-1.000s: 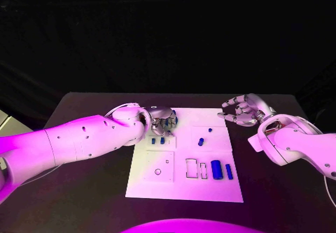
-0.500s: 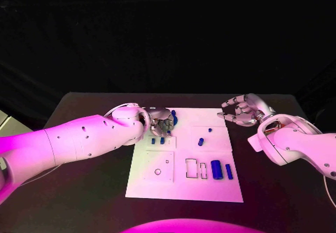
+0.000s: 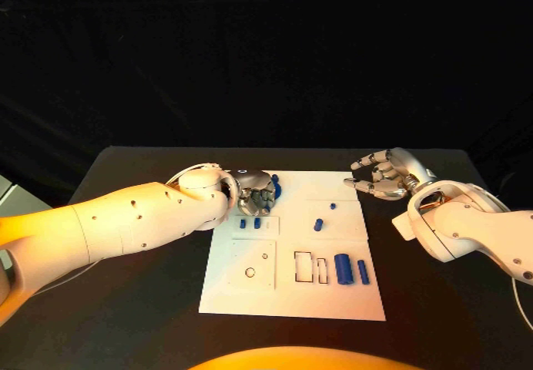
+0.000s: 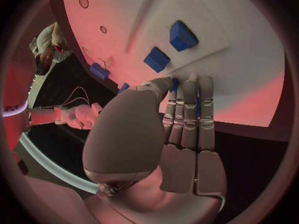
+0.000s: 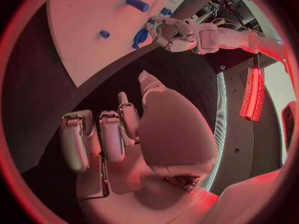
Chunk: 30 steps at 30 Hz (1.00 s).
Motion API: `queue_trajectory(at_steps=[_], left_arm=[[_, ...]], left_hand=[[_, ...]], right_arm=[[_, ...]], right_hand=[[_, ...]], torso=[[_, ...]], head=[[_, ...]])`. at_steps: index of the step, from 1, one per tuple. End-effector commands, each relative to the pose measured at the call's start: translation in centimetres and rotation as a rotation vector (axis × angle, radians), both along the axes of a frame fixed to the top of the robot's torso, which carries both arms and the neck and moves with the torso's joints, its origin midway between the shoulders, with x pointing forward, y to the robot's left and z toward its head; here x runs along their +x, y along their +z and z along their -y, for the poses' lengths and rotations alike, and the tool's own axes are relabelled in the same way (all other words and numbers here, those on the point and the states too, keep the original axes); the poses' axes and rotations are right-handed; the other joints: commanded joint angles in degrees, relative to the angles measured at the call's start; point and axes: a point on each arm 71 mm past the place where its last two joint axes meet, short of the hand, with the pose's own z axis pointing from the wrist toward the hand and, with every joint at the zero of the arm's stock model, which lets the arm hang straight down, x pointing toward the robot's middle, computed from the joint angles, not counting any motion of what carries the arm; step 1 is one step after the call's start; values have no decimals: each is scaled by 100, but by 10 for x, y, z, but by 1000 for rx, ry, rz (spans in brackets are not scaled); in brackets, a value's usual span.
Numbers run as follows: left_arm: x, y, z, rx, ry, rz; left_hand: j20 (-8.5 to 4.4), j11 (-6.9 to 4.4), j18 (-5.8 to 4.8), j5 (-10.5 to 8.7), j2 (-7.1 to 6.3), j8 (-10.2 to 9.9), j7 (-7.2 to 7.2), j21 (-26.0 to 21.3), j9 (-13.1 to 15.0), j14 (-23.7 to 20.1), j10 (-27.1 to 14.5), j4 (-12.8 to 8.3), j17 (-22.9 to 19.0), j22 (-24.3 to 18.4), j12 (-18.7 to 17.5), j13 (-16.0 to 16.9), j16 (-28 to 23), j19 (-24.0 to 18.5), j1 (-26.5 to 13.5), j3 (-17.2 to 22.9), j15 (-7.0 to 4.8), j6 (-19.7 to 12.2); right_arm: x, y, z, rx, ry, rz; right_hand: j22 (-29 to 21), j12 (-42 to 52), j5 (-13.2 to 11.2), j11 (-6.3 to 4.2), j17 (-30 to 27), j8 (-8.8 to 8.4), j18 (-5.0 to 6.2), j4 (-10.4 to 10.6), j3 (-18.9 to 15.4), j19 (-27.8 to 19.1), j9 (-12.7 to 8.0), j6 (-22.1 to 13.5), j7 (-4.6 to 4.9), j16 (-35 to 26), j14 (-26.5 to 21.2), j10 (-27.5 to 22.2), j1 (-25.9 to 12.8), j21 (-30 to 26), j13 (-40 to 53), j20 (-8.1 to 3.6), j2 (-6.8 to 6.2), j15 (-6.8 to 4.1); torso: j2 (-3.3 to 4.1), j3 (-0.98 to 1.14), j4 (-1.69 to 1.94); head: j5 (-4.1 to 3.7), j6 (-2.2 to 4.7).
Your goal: Assemble the parts on the task board
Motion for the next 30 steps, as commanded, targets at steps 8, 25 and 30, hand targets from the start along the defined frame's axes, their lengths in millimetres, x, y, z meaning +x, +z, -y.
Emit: queue_trajectory(at_steps=[8,25,30], left_arm=[[-2,-4,2,-17,-5,-18],[-5,14,-12,-187,57,-34],[-6,23,-21,-226,81,-46]], left_hand=[[-20,-37,42,-38,-15,-97,3,304,52,115,319,-246,-25,328,-220,-79,86,43,-177,266,-31,195],[-65,-102,-44,-45,25,-241,-57,741,240,1340,876,-643,2264,871,-742,-125,1914,318,-571,456,-80,584],[-63,-105,-56,-43,26,-249,-62,778,252,1369,902,-655,2330,930,-771,-124,1953,363,-593,457,-82,602]], right_arm=[[-1,1,-2,0,12,10],[0,0,-1,0,11,11],[0,1,-1,0,10,11]], right_hand=[[1446,-3,21,-14,1065,27,-46,-12,34,533,-7,-26,2,-14,485,-9,-35,-16,232,-35,22,-33],[1443,-1,23,-15,1064,35,-44,-13,41,529,-9,-24,1,-15,485,-7,-29,-24,233,-35,27,-35],[1443,-1,23,-15,1064,35,-44,-13,41,529,-9,-24,1,-15,485,-7,-29,-24,233,-35,27,-35]], torso=[[-1,5,1],[-12,8,3],[-11,8,11]], head=[[-4,6],[-14,65],[-19,70]])
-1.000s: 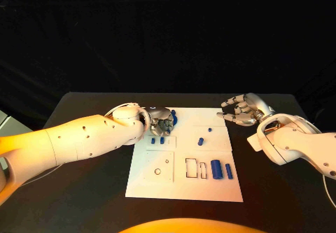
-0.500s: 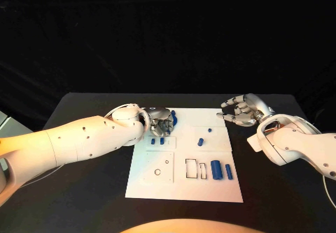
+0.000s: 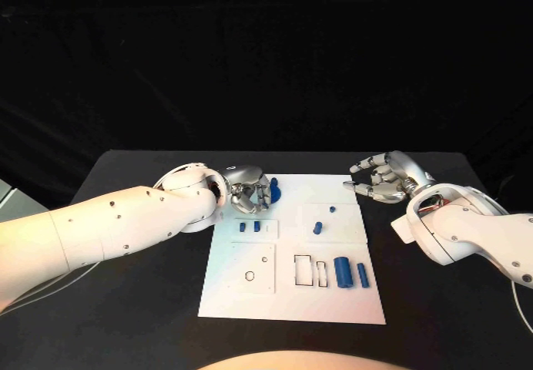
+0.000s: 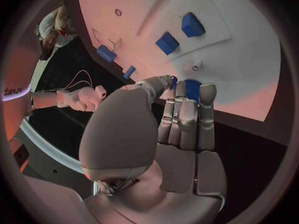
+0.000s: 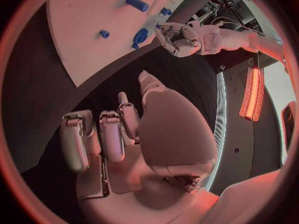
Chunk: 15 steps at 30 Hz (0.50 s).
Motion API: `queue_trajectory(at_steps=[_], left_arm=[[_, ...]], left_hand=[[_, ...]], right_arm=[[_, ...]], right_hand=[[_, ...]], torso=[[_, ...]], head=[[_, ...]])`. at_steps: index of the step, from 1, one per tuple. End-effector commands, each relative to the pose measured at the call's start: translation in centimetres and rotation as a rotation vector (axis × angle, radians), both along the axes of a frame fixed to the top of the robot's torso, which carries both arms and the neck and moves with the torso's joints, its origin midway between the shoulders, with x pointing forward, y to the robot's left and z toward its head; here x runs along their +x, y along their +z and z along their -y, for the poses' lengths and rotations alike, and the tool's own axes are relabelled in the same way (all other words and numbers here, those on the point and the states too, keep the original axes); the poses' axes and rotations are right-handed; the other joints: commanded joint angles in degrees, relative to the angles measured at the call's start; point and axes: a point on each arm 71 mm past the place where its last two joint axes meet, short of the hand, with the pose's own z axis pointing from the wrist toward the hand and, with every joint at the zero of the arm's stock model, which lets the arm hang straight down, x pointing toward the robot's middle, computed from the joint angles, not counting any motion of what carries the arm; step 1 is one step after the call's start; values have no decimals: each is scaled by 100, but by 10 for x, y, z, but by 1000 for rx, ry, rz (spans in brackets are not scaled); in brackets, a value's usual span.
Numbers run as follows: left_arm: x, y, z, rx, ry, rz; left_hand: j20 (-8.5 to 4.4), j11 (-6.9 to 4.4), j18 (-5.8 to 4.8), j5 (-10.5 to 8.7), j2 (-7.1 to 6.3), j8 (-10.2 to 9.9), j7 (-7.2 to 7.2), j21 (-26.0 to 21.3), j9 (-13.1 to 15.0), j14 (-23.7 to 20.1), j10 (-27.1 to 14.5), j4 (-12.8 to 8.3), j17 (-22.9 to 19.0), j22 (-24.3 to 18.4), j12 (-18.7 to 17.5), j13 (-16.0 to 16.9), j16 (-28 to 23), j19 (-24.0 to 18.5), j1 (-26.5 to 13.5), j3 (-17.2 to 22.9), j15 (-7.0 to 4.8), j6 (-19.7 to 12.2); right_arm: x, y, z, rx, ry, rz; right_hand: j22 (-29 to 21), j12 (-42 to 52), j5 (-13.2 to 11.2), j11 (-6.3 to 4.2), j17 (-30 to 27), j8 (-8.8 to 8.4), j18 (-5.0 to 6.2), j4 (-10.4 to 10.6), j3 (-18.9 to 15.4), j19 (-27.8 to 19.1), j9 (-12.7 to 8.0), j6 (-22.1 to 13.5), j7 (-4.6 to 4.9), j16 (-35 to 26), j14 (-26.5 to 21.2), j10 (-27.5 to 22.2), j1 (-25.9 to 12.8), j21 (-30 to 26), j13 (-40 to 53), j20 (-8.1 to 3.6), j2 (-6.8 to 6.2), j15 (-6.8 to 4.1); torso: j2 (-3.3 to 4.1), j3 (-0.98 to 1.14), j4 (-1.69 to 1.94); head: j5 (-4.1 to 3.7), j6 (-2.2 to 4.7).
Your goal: Assemble the parts on the task board
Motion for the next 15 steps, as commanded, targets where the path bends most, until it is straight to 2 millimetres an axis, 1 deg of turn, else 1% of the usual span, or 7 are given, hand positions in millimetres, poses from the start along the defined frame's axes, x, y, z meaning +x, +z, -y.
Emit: queue_trajectory(at_steps=[1,6,10,15], left_arm=[[-3,6,-4,-76,22,-38],[-6,9,-13,-91,35,-61],[-7,10,-18,-82,42,-63],[-7,9,-21,-45,36,-43]], left_hand=[[-6,-1,-56,-20,-3,-37,3,37,16,46,42,-33,32,25,-27,-3,27,50,-69,-9,-4,51],[-5,-3,-64,-22,-20,-58,-1,68,33,74,81,-48,86,69,-87,-4,74,89,-116,-18,-4,71],[-5,-3,-69,-21,-24,-64,-2,80,36,87,87,-51,113,88,-99,-5,88,103,-124,-19,-4,72],[-5,-6,-70,-21,-32,-73,-6,86,40,86,98,-62,111,96,-117,-4,95,109,-127,-20,-6,73]], right_arm=[[0,1,-1,-1,9,11],[-1,1,0,-3,8,12],[-1,1,0,-4,8,12],[-1,1,1,-4,7,12]], right_hand=[[1445,-1,23,-15,1066,35,-44,3,25,529,-5,-24,1,-15,484,-7,-29,-24,233,-35,27,-35],[1445,-1,23,-15,1066,35,-44,3,25,529,-5,-24,1,-15,484,-7,-29,-24,233,-35,27,-35],[1445,-1,23,-15,1066,35,-44,3,25,529,-5,-24,1,-15,484,-7,-29,-24,233,-35,27,-35],[1445,-1,23,-15,1066,35,-44,3,25,529,-5,-24,1,-15,484,-7,-29,-24,233,-35,27,-35]], torso=[[3,1,7],[9,-6,4],[6,2,11],[8,-5,9]], head=[[-6,10],[-8,12],[1,5],[7,2]])
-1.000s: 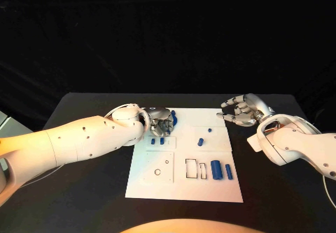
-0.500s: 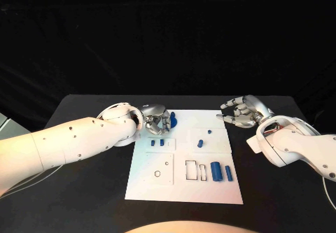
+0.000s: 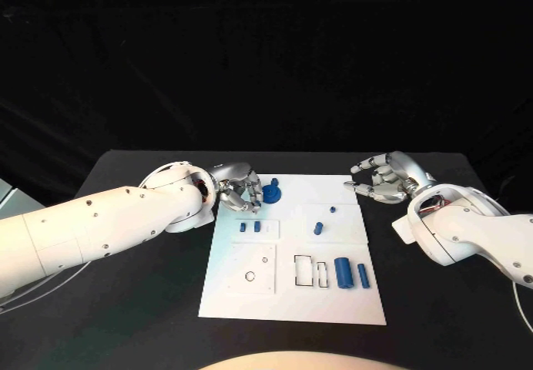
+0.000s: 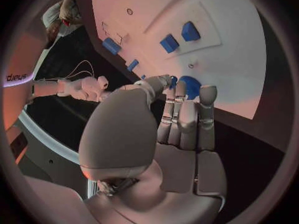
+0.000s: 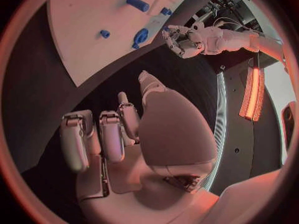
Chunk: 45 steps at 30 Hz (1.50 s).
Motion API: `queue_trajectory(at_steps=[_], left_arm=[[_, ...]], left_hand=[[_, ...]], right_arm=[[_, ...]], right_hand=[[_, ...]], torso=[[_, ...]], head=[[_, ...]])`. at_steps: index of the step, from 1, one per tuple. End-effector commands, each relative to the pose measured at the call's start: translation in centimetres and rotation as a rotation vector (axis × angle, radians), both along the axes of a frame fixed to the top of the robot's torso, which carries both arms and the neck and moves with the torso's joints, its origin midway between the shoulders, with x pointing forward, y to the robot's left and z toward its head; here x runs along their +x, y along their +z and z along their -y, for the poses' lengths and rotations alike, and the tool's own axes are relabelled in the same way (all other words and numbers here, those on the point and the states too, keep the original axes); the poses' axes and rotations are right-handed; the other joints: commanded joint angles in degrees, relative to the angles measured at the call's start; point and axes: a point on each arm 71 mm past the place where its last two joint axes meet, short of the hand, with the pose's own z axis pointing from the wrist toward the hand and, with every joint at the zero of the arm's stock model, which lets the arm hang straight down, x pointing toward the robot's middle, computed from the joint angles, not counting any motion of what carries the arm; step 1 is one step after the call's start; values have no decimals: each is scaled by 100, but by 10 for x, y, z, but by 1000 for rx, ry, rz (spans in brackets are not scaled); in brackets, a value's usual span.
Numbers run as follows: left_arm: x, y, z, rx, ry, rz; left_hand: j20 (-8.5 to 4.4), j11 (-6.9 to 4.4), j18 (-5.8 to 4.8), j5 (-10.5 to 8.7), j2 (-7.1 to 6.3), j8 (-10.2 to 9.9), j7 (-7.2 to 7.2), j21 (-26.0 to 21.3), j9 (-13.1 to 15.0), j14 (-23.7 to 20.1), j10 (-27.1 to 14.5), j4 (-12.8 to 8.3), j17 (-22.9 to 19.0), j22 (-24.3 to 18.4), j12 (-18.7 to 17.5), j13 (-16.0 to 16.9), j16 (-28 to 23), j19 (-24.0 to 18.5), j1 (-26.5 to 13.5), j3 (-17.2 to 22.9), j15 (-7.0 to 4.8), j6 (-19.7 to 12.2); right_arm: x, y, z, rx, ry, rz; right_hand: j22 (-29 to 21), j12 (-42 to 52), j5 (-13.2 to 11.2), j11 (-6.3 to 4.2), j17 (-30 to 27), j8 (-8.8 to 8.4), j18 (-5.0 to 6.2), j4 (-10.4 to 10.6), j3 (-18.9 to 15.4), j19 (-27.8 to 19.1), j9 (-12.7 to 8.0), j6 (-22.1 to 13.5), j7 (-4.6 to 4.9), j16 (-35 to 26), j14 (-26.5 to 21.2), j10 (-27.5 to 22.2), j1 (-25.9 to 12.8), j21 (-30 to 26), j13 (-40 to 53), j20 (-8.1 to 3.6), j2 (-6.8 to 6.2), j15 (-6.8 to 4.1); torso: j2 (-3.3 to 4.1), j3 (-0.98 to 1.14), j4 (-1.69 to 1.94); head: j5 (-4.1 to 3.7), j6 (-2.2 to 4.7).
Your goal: Assemble the parts on the task board
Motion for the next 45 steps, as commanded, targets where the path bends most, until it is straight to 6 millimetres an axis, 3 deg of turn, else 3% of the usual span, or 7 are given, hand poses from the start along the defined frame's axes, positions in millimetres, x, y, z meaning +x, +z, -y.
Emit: queue_trajectory(at_steps=[1,13,45], left_arm=[[-1,0,1,25,-14,2],[7,-9,-3,76,-6,10],[6,-24,3,116,-27,-12]], left_hand=[[7,2,-69,-20,-9,-38,-8,24,11,44,47,-36,3,6,-27,-5,39,41,-45,7,-9,31],[7,1,-65,-19,-22,-59,-9,16,16,35,57,-57,-8,-7,-62,-6,46,29,-46,12,-10,25],[6,2,-65,-19,-27,-75,-6,16,24,29,77,-80,-12,-7,-92,-4,55,25,-44,20,-10,33]], right_arm=[[-1,1,-1,-3,10,11],[-1,1,-2,-3,13,11],[0,1,-2,-3,14,12]], right_hand=[[1446,-1,23,-15,1067,35,-44,3,25,529,-5,-24,0,-15,485,-7,-29,-24,233,-35,27,-34],[1446,-1,23,-15,1067,35,-44,3,25,529,-5,-24,0,-15,485,-7,-29,-24,233,-35,27,-34],[1446,-1,23,-15,1067,35,-44,3,25,529,-5,-24,0,-15,485,-7,-29,-24,233,-35,27,-34]], torso=[[3,-3,-3],[6,1,-16],[4,0,-15]], head=[[19,-8],[39,-13],[23,-44]])
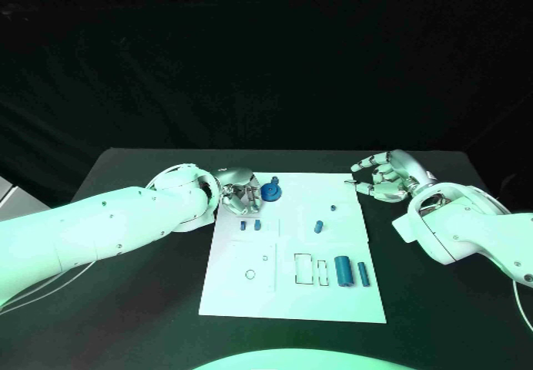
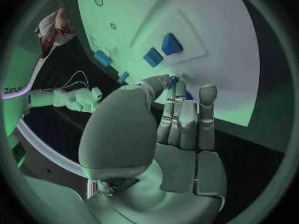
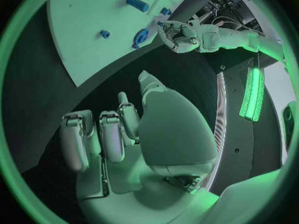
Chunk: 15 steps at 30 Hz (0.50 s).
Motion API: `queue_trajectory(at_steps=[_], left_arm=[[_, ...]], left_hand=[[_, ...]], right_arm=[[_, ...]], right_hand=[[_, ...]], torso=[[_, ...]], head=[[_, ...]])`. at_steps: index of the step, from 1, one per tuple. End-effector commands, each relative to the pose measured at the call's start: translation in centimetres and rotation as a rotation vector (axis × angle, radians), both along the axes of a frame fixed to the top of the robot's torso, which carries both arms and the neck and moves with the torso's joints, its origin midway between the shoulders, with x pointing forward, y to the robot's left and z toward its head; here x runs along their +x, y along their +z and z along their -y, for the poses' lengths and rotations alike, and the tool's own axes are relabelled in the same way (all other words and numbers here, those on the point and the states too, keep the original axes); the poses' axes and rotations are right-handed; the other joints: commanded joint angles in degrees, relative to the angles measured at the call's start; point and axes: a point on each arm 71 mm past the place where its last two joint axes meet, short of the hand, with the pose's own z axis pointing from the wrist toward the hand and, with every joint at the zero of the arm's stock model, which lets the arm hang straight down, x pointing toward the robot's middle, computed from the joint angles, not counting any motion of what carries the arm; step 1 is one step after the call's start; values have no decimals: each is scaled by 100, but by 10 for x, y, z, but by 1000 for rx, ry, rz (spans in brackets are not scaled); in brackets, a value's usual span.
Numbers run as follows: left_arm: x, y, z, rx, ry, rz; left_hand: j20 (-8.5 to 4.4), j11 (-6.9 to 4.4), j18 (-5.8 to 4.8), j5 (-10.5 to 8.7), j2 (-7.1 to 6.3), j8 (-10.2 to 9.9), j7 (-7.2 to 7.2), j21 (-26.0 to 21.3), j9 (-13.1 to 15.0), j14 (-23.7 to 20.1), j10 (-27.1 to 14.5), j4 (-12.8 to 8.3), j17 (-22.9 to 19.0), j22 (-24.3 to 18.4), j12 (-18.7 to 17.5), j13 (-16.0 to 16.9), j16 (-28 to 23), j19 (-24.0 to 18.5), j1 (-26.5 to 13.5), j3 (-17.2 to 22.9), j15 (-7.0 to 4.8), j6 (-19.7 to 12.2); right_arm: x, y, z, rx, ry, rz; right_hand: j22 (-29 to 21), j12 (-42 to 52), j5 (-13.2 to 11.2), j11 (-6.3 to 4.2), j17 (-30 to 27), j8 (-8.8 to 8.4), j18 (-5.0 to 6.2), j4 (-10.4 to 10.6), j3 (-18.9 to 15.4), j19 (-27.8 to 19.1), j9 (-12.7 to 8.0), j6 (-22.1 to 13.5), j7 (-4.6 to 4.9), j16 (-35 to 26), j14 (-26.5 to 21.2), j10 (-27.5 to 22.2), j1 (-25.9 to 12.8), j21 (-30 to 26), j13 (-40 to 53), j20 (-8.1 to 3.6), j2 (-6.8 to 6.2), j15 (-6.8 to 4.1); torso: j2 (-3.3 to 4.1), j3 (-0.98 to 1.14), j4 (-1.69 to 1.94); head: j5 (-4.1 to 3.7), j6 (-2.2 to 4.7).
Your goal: Assemble the parts on the task board
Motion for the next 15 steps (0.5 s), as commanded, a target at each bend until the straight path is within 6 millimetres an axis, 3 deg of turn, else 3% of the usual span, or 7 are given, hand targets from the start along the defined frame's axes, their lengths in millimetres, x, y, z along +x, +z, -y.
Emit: queue_trajectory(at_steps=[1,15], left_arm=[[-1,-3,1,20,-13,-9],[-1,-3,-3,18,-1,5]], left_hand=[[6,3,-65,-8,-25,-19,-5,17,6,30,38,-34,0,-1,-32,-3,33,26,-44,4,-10,35],[3,-4,-80,-4,-4,-33,-6,68,29,43,100,-92,37,76,-72,12,63,81,-19,32,-15,85]], right_arm=[[0,1,-1,-4,12,11],[0,1,-1,-4,11,12]], right_hand=[[1444,-1,23,-15,1064,36,-45,3,25,529,-6,-24,0,-15,484,-7,-29,-24,229,-35,27,-34],[1446,4,24,-17,1071,52,-46,4,33,532,-16,-30,-1,-12,487,-3,-25,-19,230,-38,22,-37]], torso=[[0,1,-3],[0,-1,-1]], head=[[-1,-6],[0,4]])
